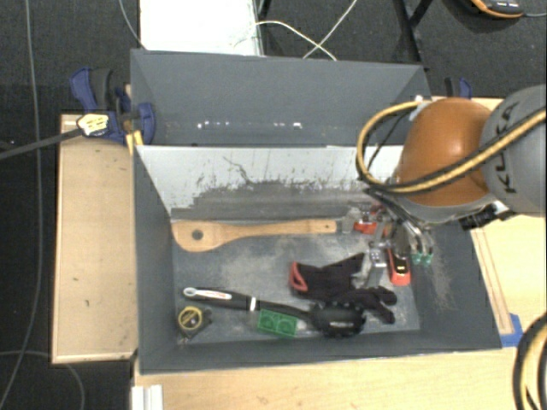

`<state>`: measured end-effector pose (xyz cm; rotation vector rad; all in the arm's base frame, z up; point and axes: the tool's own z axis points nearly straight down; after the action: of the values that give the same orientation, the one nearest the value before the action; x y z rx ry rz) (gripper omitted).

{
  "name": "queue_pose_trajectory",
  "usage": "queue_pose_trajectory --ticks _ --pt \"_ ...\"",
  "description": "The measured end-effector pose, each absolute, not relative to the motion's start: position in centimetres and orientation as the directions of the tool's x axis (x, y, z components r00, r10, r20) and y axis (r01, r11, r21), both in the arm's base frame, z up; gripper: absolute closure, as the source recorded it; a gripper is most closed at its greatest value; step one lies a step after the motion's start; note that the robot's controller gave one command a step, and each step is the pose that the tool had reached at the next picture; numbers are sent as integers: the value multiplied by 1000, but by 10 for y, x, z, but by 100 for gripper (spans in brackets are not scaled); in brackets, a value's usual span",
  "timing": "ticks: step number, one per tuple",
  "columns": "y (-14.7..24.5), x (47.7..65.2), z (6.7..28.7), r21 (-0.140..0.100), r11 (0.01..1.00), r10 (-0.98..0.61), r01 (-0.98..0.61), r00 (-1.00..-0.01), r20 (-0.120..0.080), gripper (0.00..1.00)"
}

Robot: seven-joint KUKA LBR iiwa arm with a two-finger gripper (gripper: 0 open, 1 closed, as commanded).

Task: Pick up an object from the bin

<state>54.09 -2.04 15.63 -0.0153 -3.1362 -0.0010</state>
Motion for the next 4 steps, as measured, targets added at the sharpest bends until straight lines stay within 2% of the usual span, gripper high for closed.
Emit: queue_pose_trajectory --ticks 1,2,3,4 --pt "-20 543 161 0 1000 9 9 -1000 -3 0" --pt "-8 511 69 -1 933 359 359 -933 3 0" --pt "-1 507 138 1 994 111 111 -994 -7 0" --pt "30 476 99 -2 892 453 453 -892 8 0"
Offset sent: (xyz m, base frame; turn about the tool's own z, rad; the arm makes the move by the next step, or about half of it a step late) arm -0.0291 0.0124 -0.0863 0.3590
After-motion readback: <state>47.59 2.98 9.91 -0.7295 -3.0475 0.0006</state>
